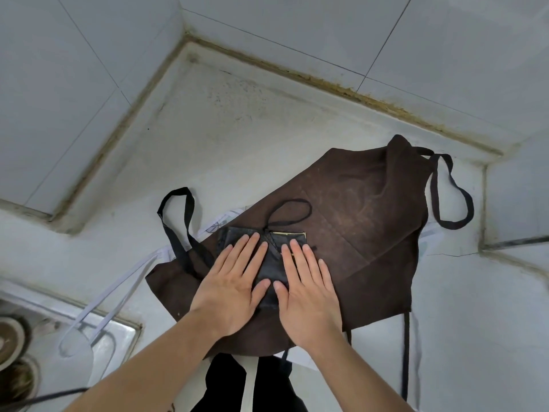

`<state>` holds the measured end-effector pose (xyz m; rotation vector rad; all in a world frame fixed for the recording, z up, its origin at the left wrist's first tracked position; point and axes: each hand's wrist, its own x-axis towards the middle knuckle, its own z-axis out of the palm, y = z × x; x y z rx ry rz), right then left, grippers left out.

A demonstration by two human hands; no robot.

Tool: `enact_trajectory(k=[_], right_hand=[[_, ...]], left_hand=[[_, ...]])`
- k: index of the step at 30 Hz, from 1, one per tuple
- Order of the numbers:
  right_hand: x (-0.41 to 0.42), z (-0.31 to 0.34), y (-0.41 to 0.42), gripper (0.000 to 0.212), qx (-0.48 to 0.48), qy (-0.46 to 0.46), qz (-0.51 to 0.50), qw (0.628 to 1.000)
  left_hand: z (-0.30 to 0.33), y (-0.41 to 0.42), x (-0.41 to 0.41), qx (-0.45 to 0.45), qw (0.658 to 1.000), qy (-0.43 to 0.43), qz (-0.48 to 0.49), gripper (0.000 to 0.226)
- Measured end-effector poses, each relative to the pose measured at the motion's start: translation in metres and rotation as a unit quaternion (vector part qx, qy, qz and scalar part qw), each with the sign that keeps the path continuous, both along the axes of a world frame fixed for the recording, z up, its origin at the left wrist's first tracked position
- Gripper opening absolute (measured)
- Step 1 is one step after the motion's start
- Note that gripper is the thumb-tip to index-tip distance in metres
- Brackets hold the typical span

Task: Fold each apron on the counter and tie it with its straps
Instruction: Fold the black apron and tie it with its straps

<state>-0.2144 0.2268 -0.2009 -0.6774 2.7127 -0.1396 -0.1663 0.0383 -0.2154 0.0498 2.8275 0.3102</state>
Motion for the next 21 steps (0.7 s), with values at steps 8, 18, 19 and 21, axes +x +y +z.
enact_trajectory(k=[8, 18, 19, 21], right_hand=[[-0.005, 0.015, 0.012, 0.076, 0.021, -0.035, -0.084, 0.996], [-0.025, 0.051, -0.009, 0.03, -0.048, -0.178, -0.298, 0.937], [-0.024, 0.051, -0.009, 0.028, -0.061, -0.191, -0.303, 0.932], [-0.025, 0.053, -0.009, 0.024, -0.113, -0.214, -0.317, 0.917]], left_hand=[[0.011, -0.001, -0.004, 0.013, 0.999, -0.032, 0.0, 0.092], [0.029, 0.023, 0.002, 0.168, 0.985, 0.041, 0.023, 0.059], [0.027, 0.025, 0.001, 0.204, 0.978, 0.016, 0.044, 0.062], [0.026, 0.026, -0.004, 0.26, 0.961, -0.005, 0.098, 0.064]])
